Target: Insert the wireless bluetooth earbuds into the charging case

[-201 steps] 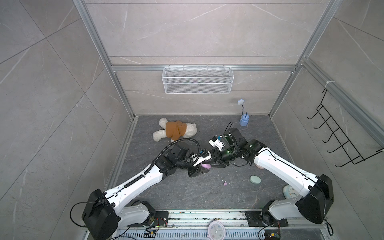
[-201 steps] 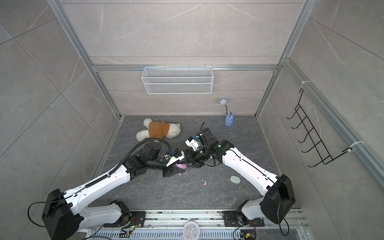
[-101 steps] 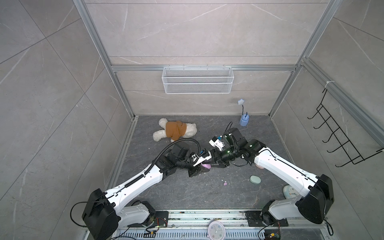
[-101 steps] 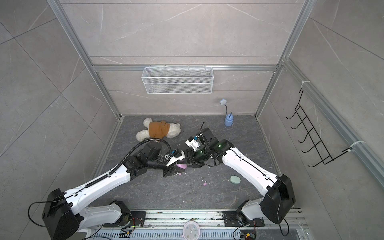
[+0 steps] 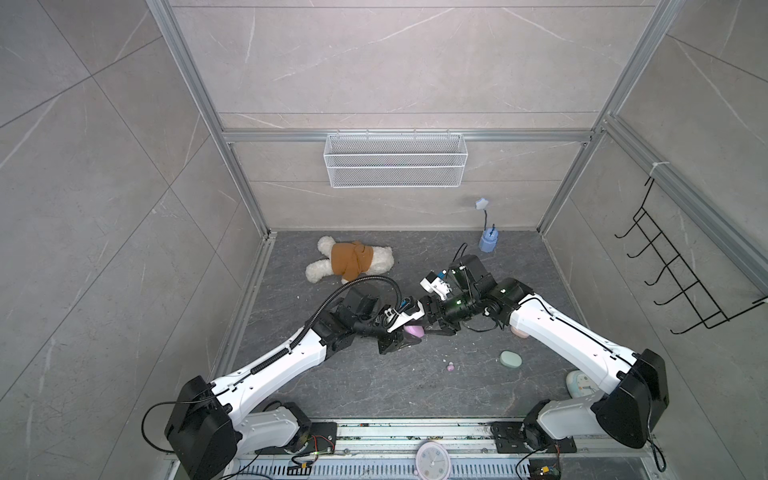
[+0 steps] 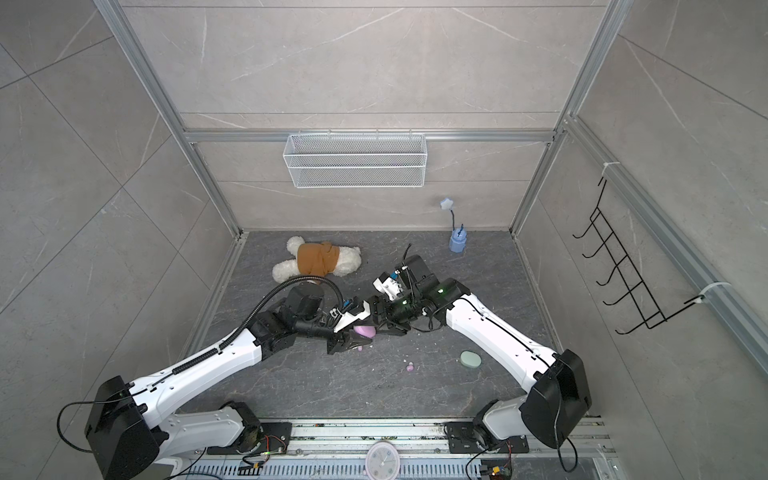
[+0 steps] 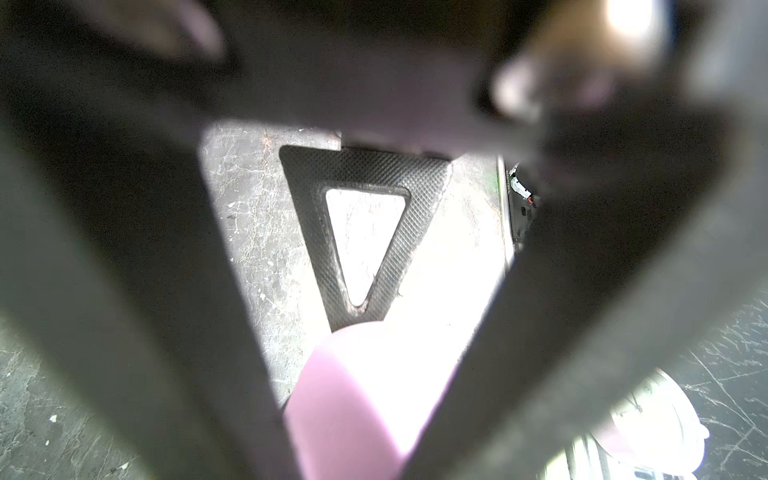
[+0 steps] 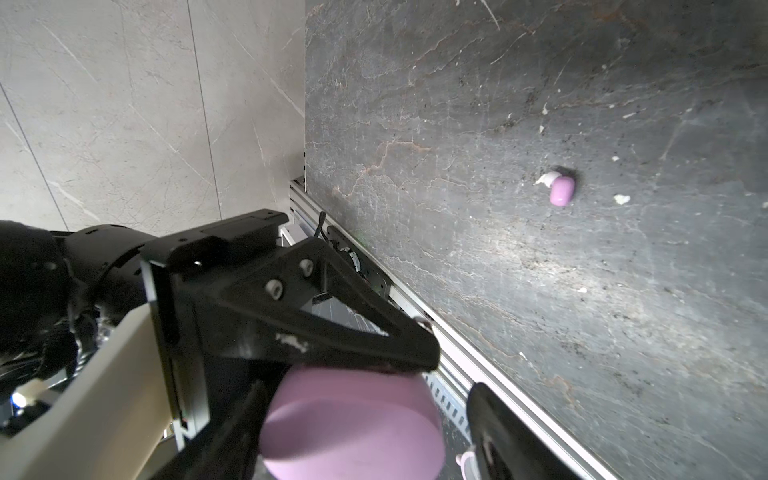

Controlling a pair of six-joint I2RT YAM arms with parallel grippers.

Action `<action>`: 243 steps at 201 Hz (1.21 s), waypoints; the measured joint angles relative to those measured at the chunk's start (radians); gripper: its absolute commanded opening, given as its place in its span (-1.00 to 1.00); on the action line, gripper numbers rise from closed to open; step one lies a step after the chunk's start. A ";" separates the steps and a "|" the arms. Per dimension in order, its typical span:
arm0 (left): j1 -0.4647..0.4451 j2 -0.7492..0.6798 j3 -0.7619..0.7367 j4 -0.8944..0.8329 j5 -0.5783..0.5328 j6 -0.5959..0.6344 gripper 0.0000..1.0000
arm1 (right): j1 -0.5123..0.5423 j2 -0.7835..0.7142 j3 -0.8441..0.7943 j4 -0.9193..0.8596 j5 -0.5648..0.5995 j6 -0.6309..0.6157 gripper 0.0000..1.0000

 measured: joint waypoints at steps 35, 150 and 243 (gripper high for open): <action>0.000 0.000 -0.002 0.009 0.000 -0.023 -0.34 | -0.037 -0.047 -0.023 0.000 0.000 0.010 0.71; 0.000 -0.031 -0.161 0.402 0.111 -0.313 -0.33 | -0.205 -0.221 0.023 -0.218 0.120 -0.207 0.77; -0.004 -0.008 -0.114 0.557 0.278 -0.428 -0.33 | 0.034 -0.346 0.163 -0.332 0.332 -0.523 0.77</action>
